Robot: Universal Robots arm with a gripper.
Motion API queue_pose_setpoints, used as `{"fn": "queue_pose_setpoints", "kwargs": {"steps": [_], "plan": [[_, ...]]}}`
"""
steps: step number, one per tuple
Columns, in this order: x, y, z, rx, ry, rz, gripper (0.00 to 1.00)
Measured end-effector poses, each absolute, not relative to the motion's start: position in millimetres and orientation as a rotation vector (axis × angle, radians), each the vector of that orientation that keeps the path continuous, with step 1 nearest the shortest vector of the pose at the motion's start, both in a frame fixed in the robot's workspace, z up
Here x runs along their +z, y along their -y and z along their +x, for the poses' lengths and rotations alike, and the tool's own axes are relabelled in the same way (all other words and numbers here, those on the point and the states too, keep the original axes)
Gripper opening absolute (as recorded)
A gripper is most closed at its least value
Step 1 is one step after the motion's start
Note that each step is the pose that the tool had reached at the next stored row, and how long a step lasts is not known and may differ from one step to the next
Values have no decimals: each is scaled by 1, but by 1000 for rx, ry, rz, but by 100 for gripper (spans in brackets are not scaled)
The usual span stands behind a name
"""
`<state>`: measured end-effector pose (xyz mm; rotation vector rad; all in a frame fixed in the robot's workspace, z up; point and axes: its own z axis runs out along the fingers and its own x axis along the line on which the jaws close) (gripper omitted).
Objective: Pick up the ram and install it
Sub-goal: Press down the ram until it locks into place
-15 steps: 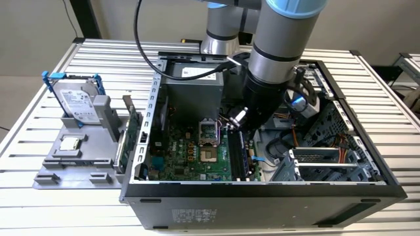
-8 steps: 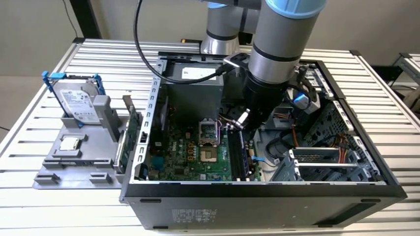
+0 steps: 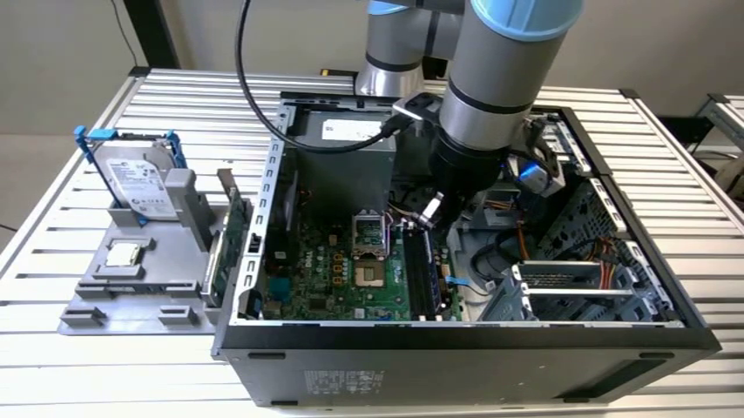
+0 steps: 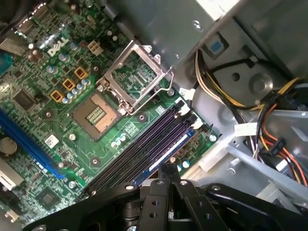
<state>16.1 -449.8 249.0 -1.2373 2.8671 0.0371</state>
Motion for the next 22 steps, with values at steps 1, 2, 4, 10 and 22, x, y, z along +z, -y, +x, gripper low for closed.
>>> {"fn": "queue_pose_setpoints", "kwargs": {"steps": [1, 2, 4, 10, 22], "plan": [[249, 450, 16, 37, -2856, -1263, 0], [249, 450, 16, 38, -2845, -1288, 0], [249, 450, 16, 38, -2821, -1340, 0], [249, 450, 16, 39, -2744, -1493, 0], [248, 450, 16, 41, -2581, -1764, 0]]}}
